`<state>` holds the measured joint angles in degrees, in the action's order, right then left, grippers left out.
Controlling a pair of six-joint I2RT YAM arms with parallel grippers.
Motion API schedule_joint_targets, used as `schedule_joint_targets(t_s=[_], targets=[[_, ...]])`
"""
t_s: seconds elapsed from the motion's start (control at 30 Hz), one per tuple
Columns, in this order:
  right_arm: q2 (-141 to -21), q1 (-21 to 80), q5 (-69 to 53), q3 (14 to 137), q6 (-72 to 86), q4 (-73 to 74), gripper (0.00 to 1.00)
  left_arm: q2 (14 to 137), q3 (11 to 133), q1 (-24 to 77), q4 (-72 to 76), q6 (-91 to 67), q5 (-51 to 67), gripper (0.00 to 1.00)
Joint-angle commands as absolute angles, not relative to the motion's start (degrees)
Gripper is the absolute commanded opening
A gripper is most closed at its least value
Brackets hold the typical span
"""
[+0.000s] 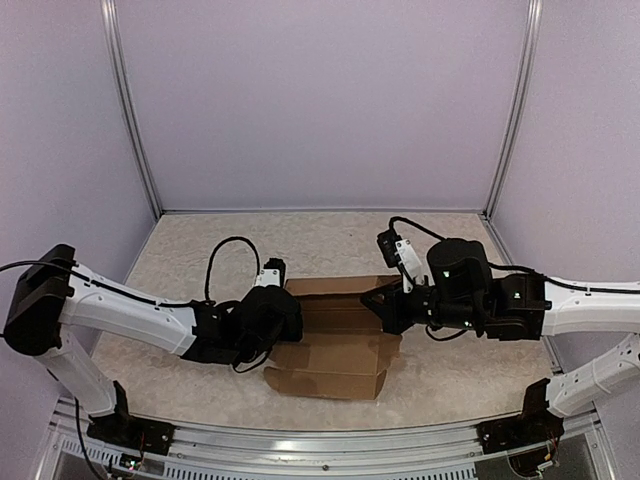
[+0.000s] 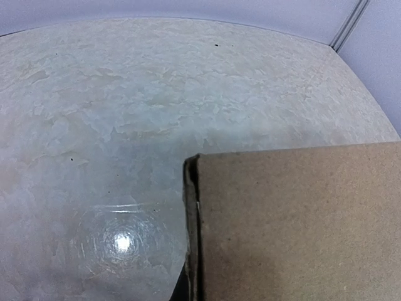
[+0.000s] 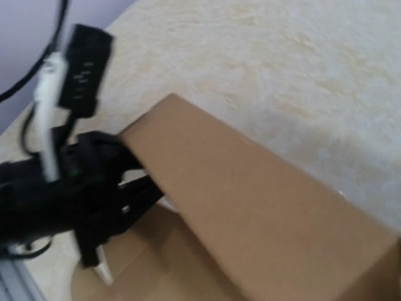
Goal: Fold the paper box
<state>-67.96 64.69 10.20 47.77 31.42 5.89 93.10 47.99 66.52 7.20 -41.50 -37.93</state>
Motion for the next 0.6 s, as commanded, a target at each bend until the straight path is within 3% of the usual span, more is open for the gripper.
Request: schedule_joint_targets(t_s=[0.0,0.23,0.57], targets=[[-63.4,65.1,7.1,50.3,27.0,10.7,0.00,90.5,46.4,64.3,6.4,-39.7,-37.6,0.00],[-54.9,65.0,6.8,48.9,24.3,13.2,0.00,87.8,44.5,61.1,7.5,-38.4,-36.3,0.00],[-45.7,65.1,15.9,41.9,24.8,13.3,0.00,80.7,39.4,58.5,11.9,-39.9,-29.5,0.00]])
